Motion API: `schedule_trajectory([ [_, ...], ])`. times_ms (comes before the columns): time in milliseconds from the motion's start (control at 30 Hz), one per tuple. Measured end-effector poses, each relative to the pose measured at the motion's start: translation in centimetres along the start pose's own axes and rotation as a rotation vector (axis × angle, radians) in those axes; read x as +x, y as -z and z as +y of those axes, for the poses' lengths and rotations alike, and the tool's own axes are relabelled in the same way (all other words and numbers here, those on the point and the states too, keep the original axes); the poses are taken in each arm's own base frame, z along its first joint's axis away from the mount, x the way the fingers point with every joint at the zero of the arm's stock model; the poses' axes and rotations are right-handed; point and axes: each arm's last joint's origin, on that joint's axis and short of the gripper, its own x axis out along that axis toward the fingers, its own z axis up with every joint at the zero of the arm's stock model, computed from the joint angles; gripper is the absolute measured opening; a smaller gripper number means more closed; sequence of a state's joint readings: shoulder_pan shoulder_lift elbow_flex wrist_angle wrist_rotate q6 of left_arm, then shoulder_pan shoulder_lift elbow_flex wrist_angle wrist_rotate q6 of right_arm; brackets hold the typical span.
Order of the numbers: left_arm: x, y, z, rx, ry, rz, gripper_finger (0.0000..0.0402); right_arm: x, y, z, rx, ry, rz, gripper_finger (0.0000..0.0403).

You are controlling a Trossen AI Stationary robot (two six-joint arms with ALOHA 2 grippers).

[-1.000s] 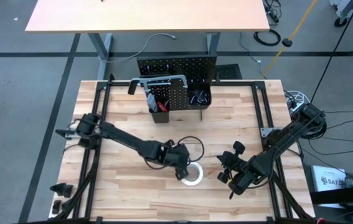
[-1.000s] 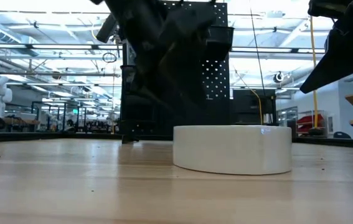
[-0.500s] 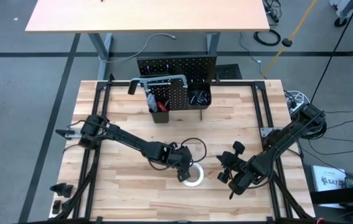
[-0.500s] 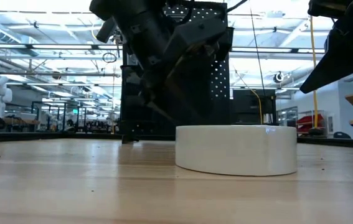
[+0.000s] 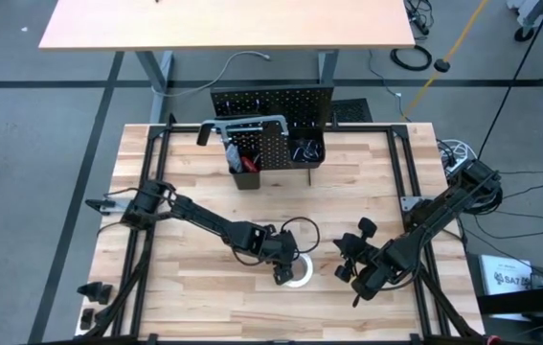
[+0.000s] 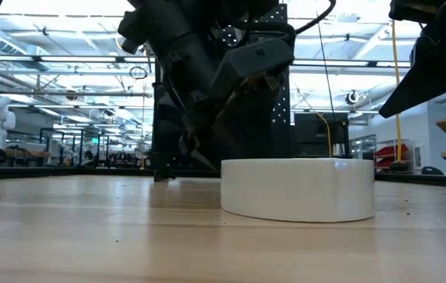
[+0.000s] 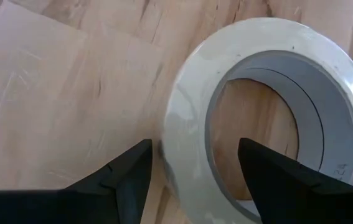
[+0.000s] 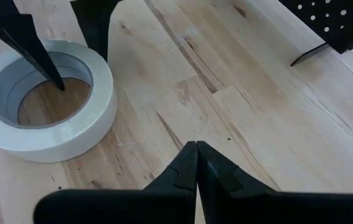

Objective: Hang tools onto peg board
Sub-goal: Hang the white tape on the peg board

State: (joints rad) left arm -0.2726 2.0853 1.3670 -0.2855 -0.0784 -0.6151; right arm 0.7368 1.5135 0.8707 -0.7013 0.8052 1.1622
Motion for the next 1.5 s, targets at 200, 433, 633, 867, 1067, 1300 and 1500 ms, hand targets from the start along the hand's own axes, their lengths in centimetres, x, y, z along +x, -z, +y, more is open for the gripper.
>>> schedule_trajectory([
  [200,-0.3,-0.1,0.0,0.005,-0.002,0.002,0.024,0.0,0.0,0.0,-0.004,0.001,0.0,0.0],
  [433,-0.6,-0.7,0.4,0.022,-0.023,0.013,0.0225,0.0,0.0,0.0,-0.003,0.0,0.0,0.0],
  [633,-0.9,-1.4,0.8,0.056,-0.043,0.023,0.014,0.0,0.0,0.0,-0.004,0.0,0.0,0.0],
  [867,-1.0,-1.4,0.8,0.111,-0.043,0.025,0.0069,0.0,0.0,0.0,-0.003,0.0,0.0,0.0],
  [1067,-1.3,-1.6,0.3,0.191,-0.083,0.012,0.0069,0.0,0.0,0.0,-0.005,0.001,0.0,0.0],
  [1300,-3.7,-2.9,-2.6,0.397,-0.269,-0.094,0.0069,0.0,0.1,-0.3,-0.029,0.022,0.009,0.0],
  [1500,-6.6,-3.6,-5.5,0.624,-0.592,-0.234,0.0069,-0.8,0.7,-1.1,-0.04,0.07,0.03,0.0],
])
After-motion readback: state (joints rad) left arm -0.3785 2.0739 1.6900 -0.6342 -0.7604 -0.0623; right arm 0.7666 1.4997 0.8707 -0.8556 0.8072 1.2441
